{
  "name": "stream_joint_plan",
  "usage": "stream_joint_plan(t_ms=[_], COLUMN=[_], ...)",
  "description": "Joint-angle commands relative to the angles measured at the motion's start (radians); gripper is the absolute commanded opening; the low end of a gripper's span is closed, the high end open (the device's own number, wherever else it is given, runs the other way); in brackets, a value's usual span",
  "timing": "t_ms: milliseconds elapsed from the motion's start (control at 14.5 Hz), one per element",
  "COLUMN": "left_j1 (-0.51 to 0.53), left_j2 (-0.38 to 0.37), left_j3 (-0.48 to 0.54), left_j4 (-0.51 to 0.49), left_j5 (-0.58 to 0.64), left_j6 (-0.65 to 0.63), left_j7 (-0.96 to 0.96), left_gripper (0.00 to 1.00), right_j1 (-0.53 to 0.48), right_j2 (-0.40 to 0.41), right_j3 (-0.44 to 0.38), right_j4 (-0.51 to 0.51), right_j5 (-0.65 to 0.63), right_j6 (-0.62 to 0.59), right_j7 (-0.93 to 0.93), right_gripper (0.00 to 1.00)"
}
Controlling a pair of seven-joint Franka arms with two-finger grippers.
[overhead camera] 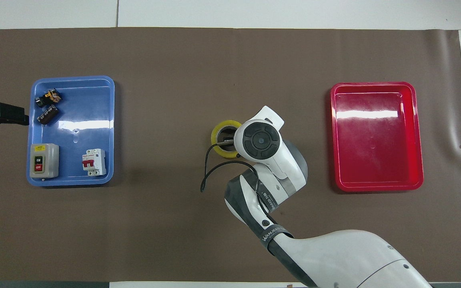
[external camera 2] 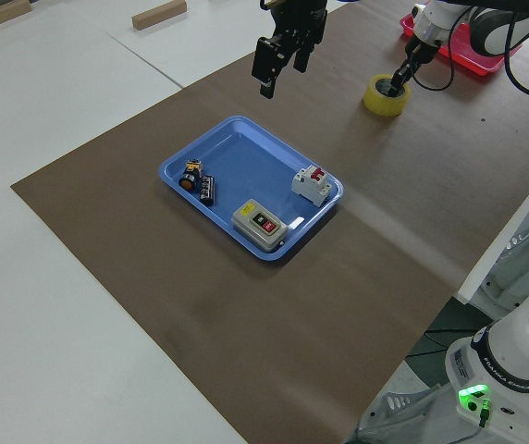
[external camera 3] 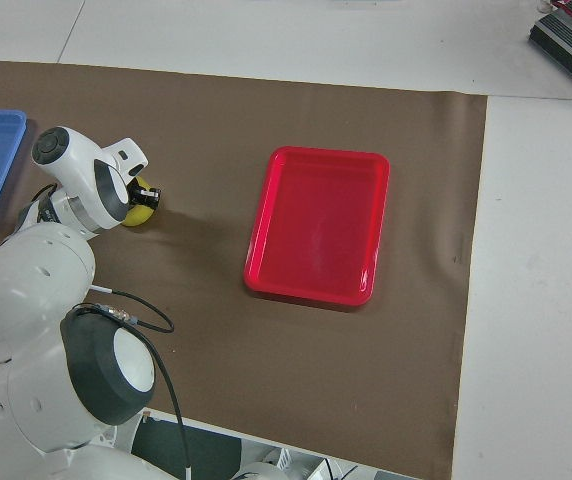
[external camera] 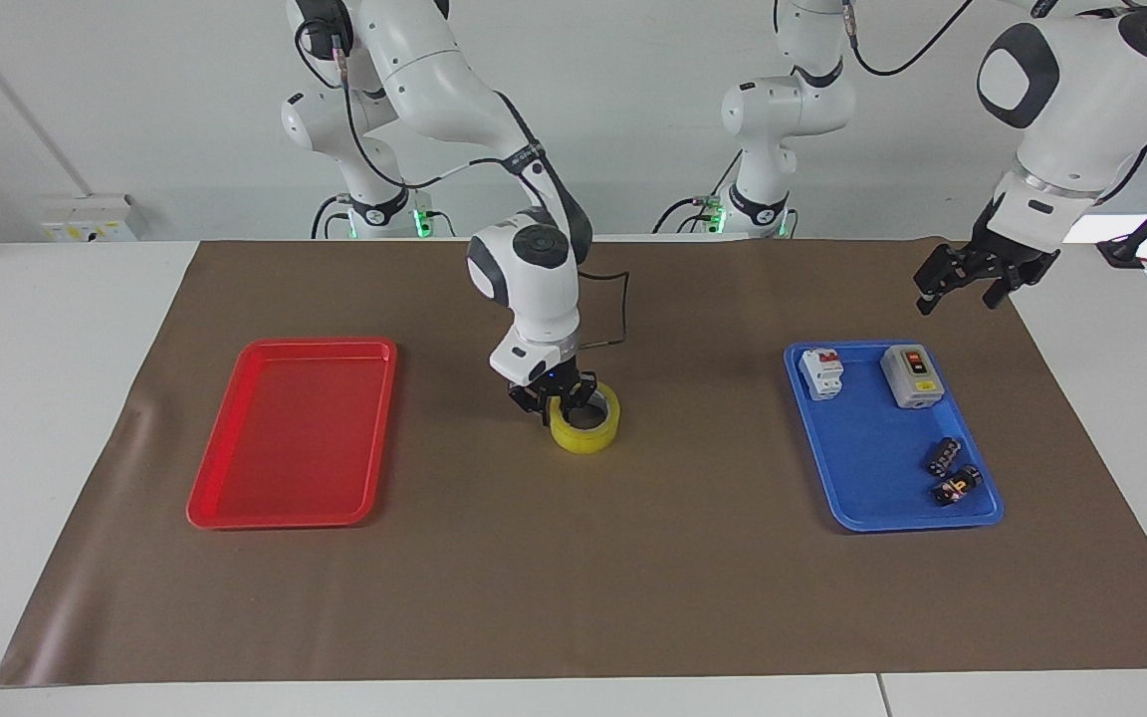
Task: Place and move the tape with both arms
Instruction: 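Carry the tape with the right gripper and lower it into the red tray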
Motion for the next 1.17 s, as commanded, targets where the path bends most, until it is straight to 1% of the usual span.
stream_joint_plan(t_ms=[0,138,207,345,414,483,621,759,897,966,1103], left_j1=[0.002,0.002,0.002,0.002,0.002,0.002,0.002,0.002,0.002,0.002,0.001], left_j2=[-0.034,-0.034,-0.034,-0.034,-0.034,-0.032,-0.034,-0.034,-0.034,-0.034,-0.034], left_j3=[-0.001,-0.001,-0.001,-0.001,-0.001,-0.001,-0.001,-0.001,-0.001,-0.001,-0.002], left_j4=[-0.031,-0.032,-0.034,-0.034,-0.032,-0.032,-0.032,-0.032,-0.032,-0.032,-0.032], left_j5=[0.010,0.010,0.010,0.010,0.010,0.010,0.010,0.010,0.010,0.010,0.010], left_j6=[0.000,0.004,0.004,0.004,0.004,0.004,0.006,0.004,0.003,0.003,0.004], left_j7=[0.014,0.014,0.012,0.011,0.011,0.011,0.011,0.012,0.012,0.012,0.012], left_gripper=[1.00,1.00,1.00,1.00,1.00,1.00,1.00,1.00,1.00,1.00,1.00], right_j1=[-0.013,-0.014,-0.017,-0.048,-0.068,-0.095,-0.172,-0.250,-0.336,-0.396,-0.483], right_j2=[-0.031,-0.031,-0.031,-0.040,-0.063,-0.090,-0.179,-0.225,-0.241,-0.242,-0.249], right_j3=[0.007,0.007,0.007,0.007,0.007,0.007,0.007,0.005,0.004,0.004,0.004], right_j4=[-0.049,-0.034,-0.003,0.096,0.144,0.170,0.164,0.163,0.158,0.155,0.123], right_j5=[0.019,0.019,0.019,0.019,0.019,0.019,0.019,0.019,0.016,0.016,0.016], right_j6=[0.022,-0.002,-0.048,-0.183,-0.259,-0.315,-0.358,-0.423,-0.456,-0.460,-0.457], right_j7=[-0.012,-0.012,-0.012,-0.014,-0.015,-0.020,-0.041,-0.143,-0.229,-0.313,-0.464], right_gripper=[0.00,0.00,0.00,0.00,0.00,0.00,0.00,0.00,0.00,0.00,0.00])
